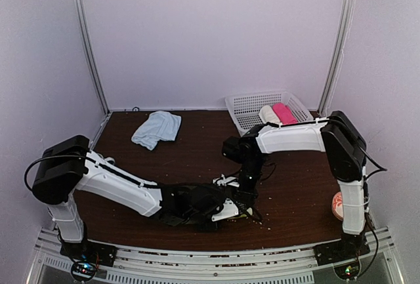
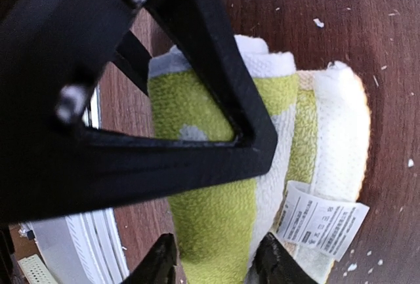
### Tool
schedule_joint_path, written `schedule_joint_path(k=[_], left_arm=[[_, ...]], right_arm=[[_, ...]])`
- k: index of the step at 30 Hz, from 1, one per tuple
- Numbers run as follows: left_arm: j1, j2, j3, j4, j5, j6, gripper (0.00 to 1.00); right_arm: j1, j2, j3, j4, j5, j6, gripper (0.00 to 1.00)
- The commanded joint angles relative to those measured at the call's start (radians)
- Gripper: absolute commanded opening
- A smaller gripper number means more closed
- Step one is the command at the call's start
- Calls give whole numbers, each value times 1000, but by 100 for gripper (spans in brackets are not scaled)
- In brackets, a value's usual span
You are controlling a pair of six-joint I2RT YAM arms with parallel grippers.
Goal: Roll the towels
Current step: Roll the towel at the center of the board.
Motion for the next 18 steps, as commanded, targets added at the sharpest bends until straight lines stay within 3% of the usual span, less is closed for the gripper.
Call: schedule_joint_path(k=[1,8,12,15,18], left_arm=[[12,31,5,-21,36,-18,30],[48,36,42,-83,143,-78,29],[121,105,137,-201,324,-164,30],[180,159,209,-268,487,-212,30],[242,203,251,-285,639,-272,30]], right_arm=[[-22,-60,47,-139,-4,-67,47],[-126,-284,163,-194,45,-9,51],[-201,-423,233,-124,-17,156,50],[-202,-494,279,-154,-82,139,49],[-199,-565,215,-141,-123,89,50]])
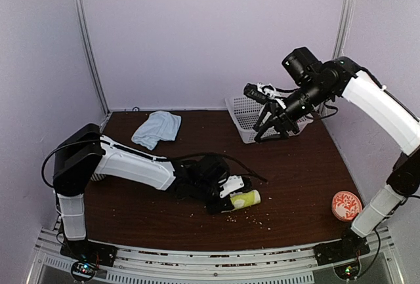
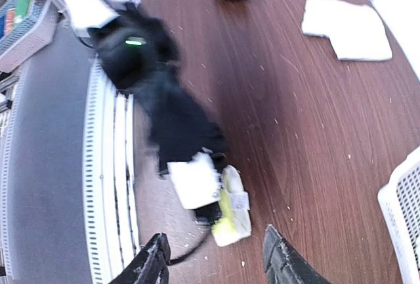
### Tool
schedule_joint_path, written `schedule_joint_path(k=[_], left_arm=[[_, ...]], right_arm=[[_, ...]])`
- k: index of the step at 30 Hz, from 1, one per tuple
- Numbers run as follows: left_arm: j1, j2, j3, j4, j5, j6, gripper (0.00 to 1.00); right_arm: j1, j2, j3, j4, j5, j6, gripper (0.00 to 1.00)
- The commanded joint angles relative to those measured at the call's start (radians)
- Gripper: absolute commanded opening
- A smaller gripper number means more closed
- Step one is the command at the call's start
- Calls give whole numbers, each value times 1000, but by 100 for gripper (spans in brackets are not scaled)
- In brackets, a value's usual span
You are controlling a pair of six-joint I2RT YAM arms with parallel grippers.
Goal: Roll the towels
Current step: Roll the towel at the center of the board, then pass from the left arm to the right
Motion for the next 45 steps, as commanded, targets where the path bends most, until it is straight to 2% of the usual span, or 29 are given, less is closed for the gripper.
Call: schedule_joint_path(k=[1,3,5,8,15,20,26,32,38,42,45], left_arm=[[88,96,36,-140,304,-131,30],[125,121,55,-141,371,-184,30],[152,144,69,-145,436,-219,29],[184,173,81,-143,535,-257,27],[201,184,96,-147,551,-256,27],[202,185,92,-146,556,-257,27],[203,190,85,-131,617,-259,26],[205,192,87,-120,616,-264,26],[208,190,83,-109,611,-256,26],[210,188,85,-123,606,-240,26],[212,182,83,-127,600,-233,27]], right_arm=[[18,-80,-86,-5,-92,-24,50],[27,-121,-152,11,-106,-50,49],[87,-160,-201,24,-75,-58,46],[223,-202,-285,57,99,-69,45],[320,-226,-538,323,444,-38,45],[359,-209,-720,576,633,-61,49],[391,-106,-737,654,653,-92,54],[399,-9,-772,726,707,-158,60],[400,133,-723,745,712,-164,63],[399,203,-705,728,716,-173,61],[399,222,-698,708,703,-173,54]])
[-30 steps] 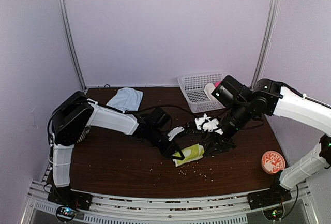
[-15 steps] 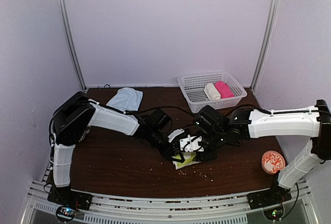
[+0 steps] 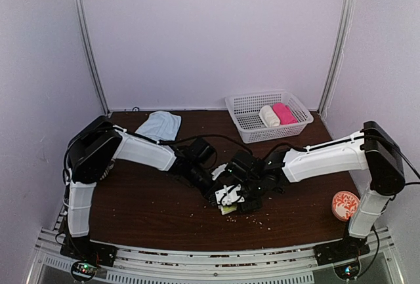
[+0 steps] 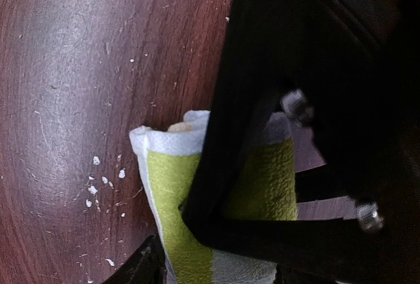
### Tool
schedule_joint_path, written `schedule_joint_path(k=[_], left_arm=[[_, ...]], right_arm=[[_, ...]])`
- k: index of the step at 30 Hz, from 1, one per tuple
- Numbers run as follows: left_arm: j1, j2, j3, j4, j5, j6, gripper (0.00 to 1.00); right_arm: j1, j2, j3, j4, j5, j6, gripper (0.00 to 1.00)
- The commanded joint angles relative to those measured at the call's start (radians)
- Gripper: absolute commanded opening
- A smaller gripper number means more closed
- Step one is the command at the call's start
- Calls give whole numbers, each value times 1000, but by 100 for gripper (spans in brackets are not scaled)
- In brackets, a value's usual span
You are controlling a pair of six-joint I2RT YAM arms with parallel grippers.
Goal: Roll the towels
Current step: Pass from the left arm to the right
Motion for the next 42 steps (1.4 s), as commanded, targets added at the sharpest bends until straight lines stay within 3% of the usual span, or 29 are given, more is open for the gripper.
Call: schedule_joint_path(k=[1,5,13,23,38,42], left_arm=[[-8,30,-28,-74,-46,15,28],[3,-1,-48,-48,-53,12,35],[23,-42,-89,-18,-53,9,43],[36,-109,-151,-12,-95,-14,53],[97,-304,-291,-28,-184,-21,59],[127,-385,-304,-36,-320,-50,59]], right_arm=[[-2,52,12,-27,16,9,51],[-2,62,16,-38,8,9,44],[-2,102,-1,-41,2,26,42],[-3,137,-19,-48,0,29,46],[-35,180,19,-90,-70,101,17],[-57,128,56,-135,-105,147,12]])
